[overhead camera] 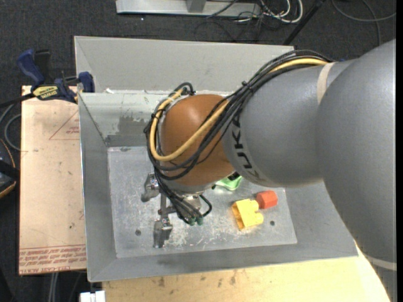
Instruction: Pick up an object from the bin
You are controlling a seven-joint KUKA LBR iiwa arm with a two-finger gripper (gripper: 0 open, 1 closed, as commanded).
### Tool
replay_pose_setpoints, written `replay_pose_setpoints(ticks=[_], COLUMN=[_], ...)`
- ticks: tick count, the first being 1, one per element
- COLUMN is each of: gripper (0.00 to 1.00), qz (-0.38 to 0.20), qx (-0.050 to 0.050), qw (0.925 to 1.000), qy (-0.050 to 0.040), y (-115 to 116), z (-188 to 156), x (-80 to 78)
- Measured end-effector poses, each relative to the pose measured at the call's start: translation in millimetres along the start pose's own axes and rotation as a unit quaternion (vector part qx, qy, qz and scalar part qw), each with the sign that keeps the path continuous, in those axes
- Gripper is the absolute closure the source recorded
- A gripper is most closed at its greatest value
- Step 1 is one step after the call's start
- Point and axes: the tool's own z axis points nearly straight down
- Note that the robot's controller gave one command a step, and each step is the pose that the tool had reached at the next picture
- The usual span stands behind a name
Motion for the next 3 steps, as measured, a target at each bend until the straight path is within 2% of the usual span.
replay_pose_setpoints(ticks=[1,2,3], gripper=[0.0,0.0,0.0], qz=[0.095,0.129,0.132], qx=[-0.001,0.002,0.003], qw=[0.9954,0.9916,0.9913], qy=[-0.006,-0.006,-0.0038], y=[-90.7,-139.6,-209.2], z=[83.8,1.3,-5.1], x=[13.7,-6.5,-23.6])
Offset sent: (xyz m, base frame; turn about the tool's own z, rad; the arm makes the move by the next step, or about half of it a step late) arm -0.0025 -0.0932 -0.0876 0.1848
